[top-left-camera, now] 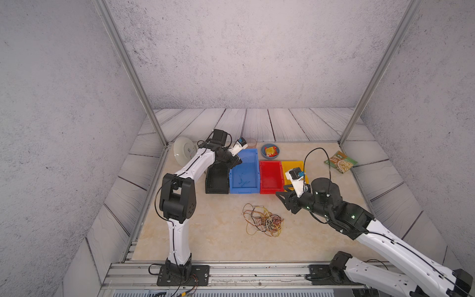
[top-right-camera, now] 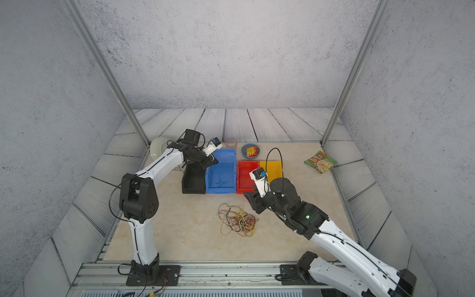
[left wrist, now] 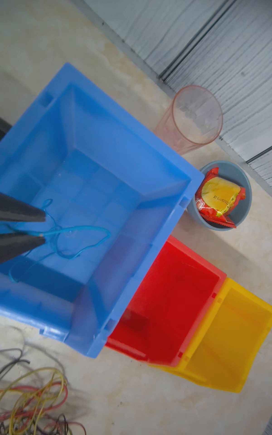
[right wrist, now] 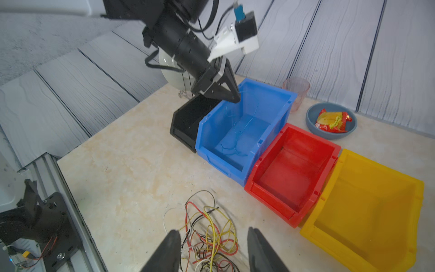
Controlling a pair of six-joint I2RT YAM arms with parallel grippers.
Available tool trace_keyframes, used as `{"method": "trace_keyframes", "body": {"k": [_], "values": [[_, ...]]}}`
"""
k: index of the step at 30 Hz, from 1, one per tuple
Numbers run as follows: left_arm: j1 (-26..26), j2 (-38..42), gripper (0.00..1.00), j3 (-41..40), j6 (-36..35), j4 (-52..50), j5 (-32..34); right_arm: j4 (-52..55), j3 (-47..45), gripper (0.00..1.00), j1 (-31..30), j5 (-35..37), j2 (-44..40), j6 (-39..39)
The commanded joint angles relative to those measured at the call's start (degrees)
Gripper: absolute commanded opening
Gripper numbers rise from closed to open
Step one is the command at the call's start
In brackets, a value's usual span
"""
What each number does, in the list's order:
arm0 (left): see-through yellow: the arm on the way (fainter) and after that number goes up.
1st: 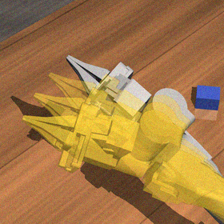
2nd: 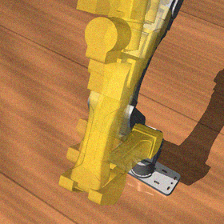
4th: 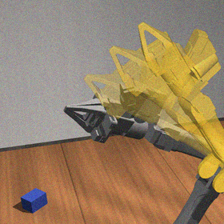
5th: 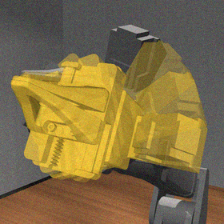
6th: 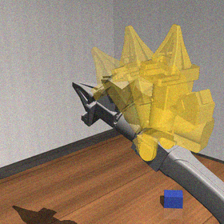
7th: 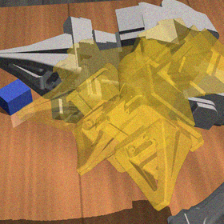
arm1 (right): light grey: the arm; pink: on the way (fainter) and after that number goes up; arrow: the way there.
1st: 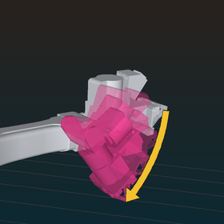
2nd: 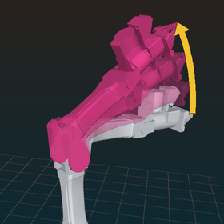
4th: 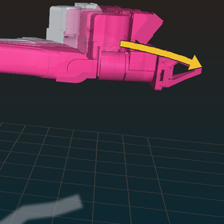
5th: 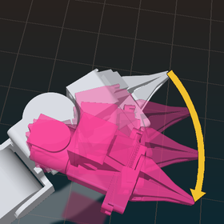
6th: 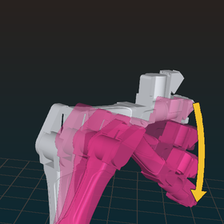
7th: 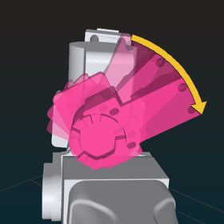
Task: Untangle and sort cables by color
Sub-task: Place the cable in the bin, then untie the cable.
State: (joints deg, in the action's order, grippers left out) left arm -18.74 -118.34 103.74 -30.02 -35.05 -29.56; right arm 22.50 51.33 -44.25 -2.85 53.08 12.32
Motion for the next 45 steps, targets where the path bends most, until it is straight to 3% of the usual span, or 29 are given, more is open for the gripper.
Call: {"method": "trace_keyframes", "body": {"k": [1, 8, 13, 17, 21, 28, 35, 42, 45], "values": [[0.1, -2.6, 0.61, 6.5, -2.3, -5.3, 2.8, 6.0, 0.1, 0.51, -0.2, -0.2, 3.2, 3.3], [0.3, 1.3, 0.83, 8.9, -1.4, -7.9, 0.2, 10.4, -1.0, 0.53, -0.1, -4.1, 9.2, 3.4], [0.4, 7.2, 0.84, 9.1, -1.1, -10.8, -3.7, 10.2, 0.8, 0.53, -0.2, -10.3, 15.9, 1.8], [1.6, 14.0, 0.85, 7.3, 0.8, -14.3, -7.8, 11.1, 3.1, 0.53, -0.3, -11.1, 21.8, -0.1], [2.8, 21.8, 0.84, 1.0, 3.4, -17.0, -11.7, 9.3, 3.3, 0.53, -0.5, -11.2, 23.8, 0.1], [5.8, 37.5, 0.83, -20.1, 6.7, -13.0, -13.4, 11.5, 6.9, 0.54, -4.6, -12.5, 22.0, 0.2], [15.3, 42.2, 0.83, -28.8, 7.7, -12.9, -15.9, 9.4, 10.7, 0.54, -12.1, -9.3, 29.5, 0.3], [20.6, 44.3, 0.83, -32.6, 6.5, -13.8, -16.9, 7.7, 14.4, 0.52, -13.2, -6.7, 39.9, -0.4], [21.7, 44.8, 0.83, -34.1, 6.6, -13.4, -17.5, 7.1, 16.0, 0.44, -13.3, -6.3, 43.8, -0.3]]}}
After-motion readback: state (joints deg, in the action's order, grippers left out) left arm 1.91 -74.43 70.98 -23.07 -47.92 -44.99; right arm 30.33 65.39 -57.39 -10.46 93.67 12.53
